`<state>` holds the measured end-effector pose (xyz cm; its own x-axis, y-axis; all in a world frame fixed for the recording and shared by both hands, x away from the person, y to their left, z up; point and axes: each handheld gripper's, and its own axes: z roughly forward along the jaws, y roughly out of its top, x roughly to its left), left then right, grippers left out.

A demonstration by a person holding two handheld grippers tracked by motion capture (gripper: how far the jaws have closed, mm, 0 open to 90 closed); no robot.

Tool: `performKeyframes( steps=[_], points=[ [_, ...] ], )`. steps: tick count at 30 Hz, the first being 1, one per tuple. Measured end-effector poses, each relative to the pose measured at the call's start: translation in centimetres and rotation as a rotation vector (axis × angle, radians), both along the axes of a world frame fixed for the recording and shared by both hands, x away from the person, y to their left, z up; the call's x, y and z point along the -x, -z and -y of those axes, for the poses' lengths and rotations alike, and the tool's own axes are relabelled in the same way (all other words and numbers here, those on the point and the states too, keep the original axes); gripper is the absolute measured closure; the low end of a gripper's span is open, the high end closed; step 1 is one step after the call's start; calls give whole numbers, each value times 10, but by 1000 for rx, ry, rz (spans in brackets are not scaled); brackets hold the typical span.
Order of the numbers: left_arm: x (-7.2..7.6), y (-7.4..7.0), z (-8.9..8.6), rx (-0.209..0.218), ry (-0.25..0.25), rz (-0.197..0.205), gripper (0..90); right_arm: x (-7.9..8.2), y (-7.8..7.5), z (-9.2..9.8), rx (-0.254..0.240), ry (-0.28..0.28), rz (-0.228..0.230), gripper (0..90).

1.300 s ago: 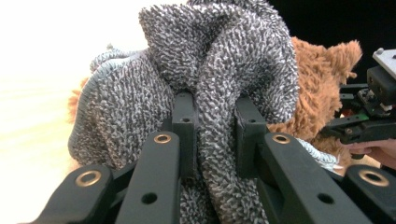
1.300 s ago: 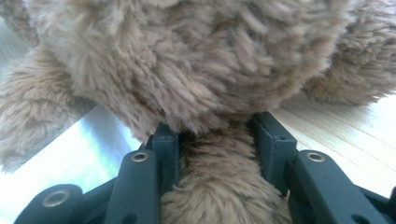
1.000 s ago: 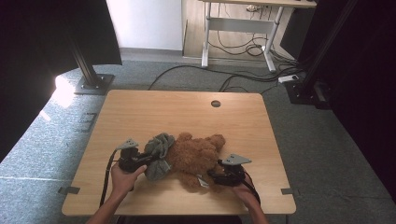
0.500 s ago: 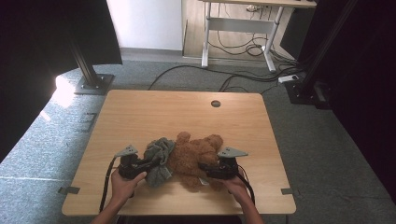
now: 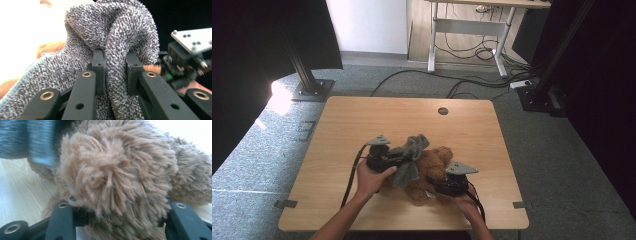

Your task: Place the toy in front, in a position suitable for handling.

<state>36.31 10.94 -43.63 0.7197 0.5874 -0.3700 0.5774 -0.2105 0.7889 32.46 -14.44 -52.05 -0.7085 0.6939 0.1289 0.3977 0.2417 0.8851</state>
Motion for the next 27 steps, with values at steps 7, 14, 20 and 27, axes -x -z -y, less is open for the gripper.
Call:
performKeyframes(
  steps=[7,14,20,27],
  points=[
    [-11,15,59,-152,43,10,733,0,2,0,24,9,3,469],
    [-6,20,21,-130,-23,14,740,0,5,1,18,22,-2,488],
    [2,28,-45,-44,-115,-1,740,1,6,2,7,27,-2,492],
    [16,38,-106,30,-212,-23,741,1,7,2,-4,33,-7,492]
  ],
)
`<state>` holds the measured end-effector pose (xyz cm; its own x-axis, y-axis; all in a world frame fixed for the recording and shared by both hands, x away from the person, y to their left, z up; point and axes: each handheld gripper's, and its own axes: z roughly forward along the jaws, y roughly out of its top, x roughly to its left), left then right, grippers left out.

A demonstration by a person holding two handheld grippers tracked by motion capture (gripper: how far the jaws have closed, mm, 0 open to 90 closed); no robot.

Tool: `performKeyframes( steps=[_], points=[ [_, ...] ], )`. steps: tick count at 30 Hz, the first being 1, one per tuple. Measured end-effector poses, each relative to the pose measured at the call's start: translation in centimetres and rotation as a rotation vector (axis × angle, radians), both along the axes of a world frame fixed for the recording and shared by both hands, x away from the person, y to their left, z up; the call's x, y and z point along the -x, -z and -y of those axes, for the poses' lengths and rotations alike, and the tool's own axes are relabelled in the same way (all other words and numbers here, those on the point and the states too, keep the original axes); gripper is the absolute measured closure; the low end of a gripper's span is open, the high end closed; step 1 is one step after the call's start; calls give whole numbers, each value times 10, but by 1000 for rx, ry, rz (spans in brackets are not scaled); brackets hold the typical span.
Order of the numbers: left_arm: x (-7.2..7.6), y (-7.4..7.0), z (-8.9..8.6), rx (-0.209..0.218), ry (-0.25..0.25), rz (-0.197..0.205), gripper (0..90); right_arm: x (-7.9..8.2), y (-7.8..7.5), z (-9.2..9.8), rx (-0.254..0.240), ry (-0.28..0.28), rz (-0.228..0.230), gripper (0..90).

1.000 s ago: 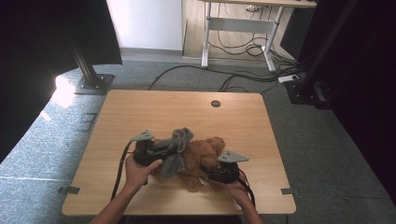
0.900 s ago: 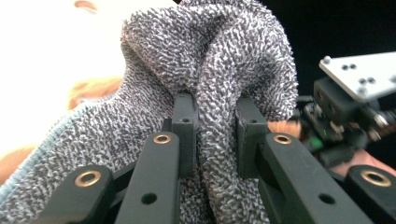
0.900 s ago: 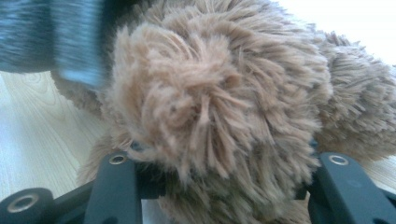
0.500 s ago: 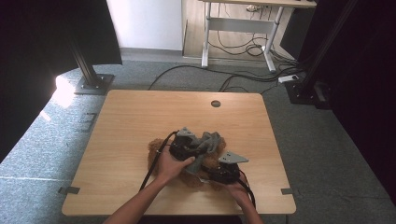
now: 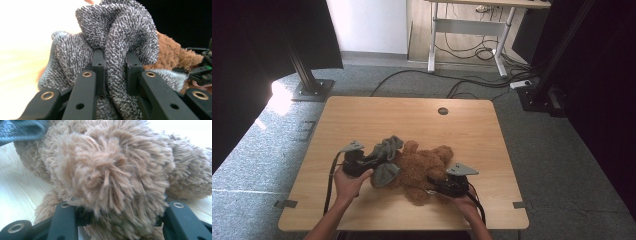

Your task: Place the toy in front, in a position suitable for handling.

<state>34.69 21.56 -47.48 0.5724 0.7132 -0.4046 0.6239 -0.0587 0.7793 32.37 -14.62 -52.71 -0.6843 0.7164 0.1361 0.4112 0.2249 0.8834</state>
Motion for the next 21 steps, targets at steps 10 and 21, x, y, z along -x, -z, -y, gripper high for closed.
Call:
performKeyframes(
  steps=[10,21],
  points=[
    [14,40,-32,-146,-41,-103,743,-1,1,0,-9,6,-3,493],
    [6,32,-45,-64,-58,-122,741,-1,2,1,-20,5,-2,492]
  ],
)
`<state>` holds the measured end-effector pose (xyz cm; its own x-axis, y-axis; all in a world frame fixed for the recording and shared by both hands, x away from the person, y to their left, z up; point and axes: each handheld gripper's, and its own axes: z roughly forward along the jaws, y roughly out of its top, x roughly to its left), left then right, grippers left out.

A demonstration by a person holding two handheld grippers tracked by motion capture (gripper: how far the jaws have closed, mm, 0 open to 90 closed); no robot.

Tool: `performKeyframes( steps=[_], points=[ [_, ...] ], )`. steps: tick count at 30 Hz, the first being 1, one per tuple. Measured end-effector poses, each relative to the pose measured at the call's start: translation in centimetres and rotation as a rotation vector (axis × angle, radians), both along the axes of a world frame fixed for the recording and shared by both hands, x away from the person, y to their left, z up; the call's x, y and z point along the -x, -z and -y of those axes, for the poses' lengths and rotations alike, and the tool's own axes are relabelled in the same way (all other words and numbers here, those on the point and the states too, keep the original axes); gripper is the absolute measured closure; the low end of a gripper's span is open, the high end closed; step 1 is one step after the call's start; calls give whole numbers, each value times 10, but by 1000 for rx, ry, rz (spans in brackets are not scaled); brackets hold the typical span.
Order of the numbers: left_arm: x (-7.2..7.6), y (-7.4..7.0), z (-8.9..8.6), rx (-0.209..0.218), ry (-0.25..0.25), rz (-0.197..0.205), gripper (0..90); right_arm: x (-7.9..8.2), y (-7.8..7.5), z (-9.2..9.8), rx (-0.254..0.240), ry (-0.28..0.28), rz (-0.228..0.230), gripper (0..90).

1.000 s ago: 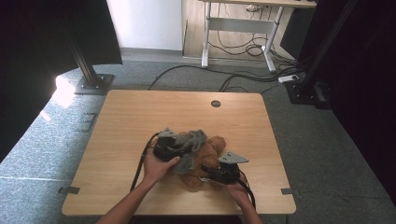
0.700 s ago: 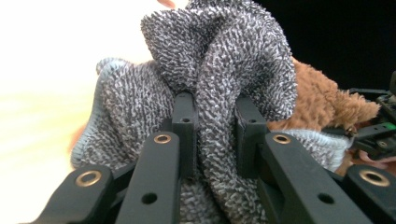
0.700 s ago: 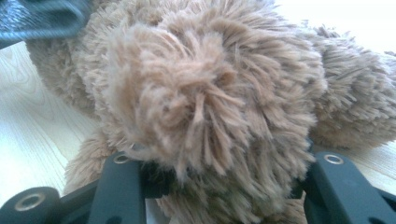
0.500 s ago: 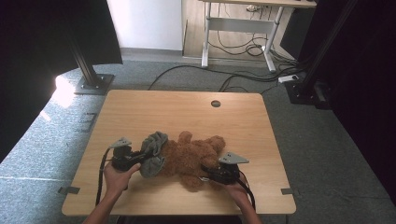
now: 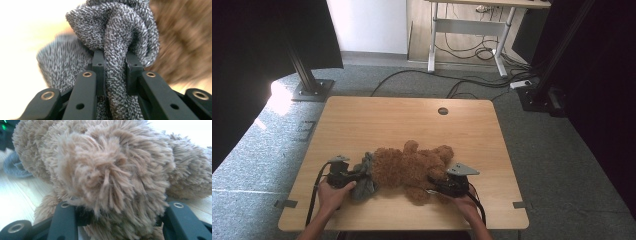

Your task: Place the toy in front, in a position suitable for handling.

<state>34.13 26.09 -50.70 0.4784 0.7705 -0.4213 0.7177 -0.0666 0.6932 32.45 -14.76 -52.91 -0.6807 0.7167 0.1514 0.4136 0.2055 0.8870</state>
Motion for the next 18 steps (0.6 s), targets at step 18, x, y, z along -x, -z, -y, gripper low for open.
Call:
performKeyframes(
  steps=[18],
  points=[
    [-45,-58,123,-42,194,67,734,0,0,0,11,-9,21,493]
  ],
)
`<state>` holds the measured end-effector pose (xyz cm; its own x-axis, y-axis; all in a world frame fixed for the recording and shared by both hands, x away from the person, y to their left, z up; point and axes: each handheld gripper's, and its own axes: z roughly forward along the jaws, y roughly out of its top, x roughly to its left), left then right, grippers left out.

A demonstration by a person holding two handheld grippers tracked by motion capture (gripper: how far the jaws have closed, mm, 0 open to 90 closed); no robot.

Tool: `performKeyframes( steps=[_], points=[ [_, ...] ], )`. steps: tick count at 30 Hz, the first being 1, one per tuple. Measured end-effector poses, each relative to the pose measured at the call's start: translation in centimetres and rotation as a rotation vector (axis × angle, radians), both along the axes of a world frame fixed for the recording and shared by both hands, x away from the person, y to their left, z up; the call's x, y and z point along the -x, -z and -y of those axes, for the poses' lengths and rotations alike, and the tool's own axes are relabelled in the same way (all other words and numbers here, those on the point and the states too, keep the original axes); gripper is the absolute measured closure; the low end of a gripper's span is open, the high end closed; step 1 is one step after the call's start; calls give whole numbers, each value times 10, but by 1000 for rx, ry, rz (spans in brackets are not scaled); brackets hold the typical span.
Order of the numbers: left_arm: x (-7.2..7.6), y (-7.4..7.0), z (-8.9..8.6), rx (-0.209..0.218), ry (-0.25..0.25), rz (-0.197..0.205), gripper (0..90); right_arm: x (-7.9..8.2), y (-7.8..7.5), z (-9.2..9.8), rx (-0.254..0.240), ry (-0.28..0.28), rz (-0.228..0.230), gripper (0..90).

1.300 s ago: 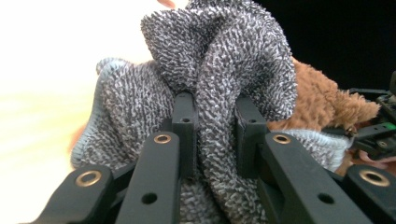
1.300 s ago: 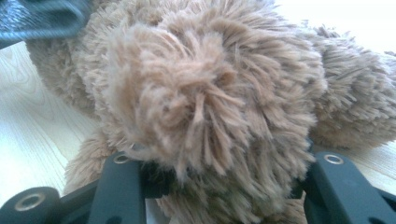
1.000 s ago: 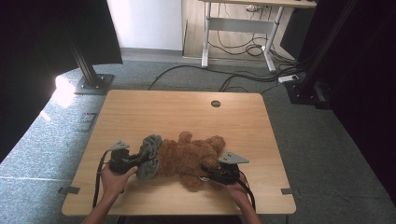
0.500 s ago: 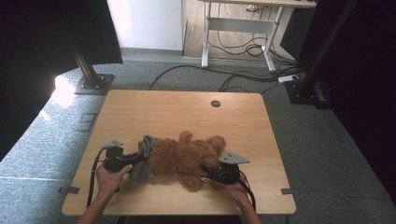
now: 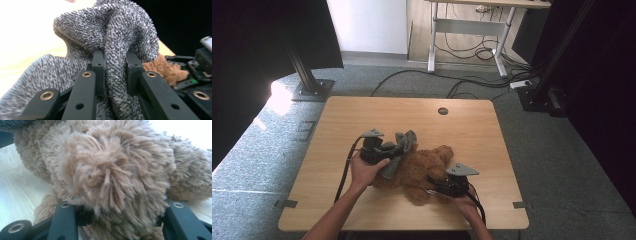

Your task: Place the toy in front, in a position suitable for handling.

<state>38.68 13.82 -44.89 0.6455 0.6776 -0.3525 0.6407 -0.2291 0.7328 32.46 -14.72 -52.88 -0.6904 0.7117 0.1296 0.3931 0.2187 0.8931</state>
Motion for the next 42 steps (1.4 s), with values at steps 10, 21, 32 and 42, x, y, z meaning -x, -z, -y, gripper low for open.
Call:
performKeyframes(
  steps=[10,21,32,42],
  points=[
    [24,33,-8,50,5,20,750,10,-1,-2,29,-24,7,444],
    [50,41,-11,59,10,82,755,20,-28,24,-99,-3,-49,200],
    [62,43,-18,79,22,82,754,-8,-13,-12,-30,-97,-188,272],
    [44,45,-7,57,-12,167,751,-6,-10,-17,20,28,-39,556]
  ],
)
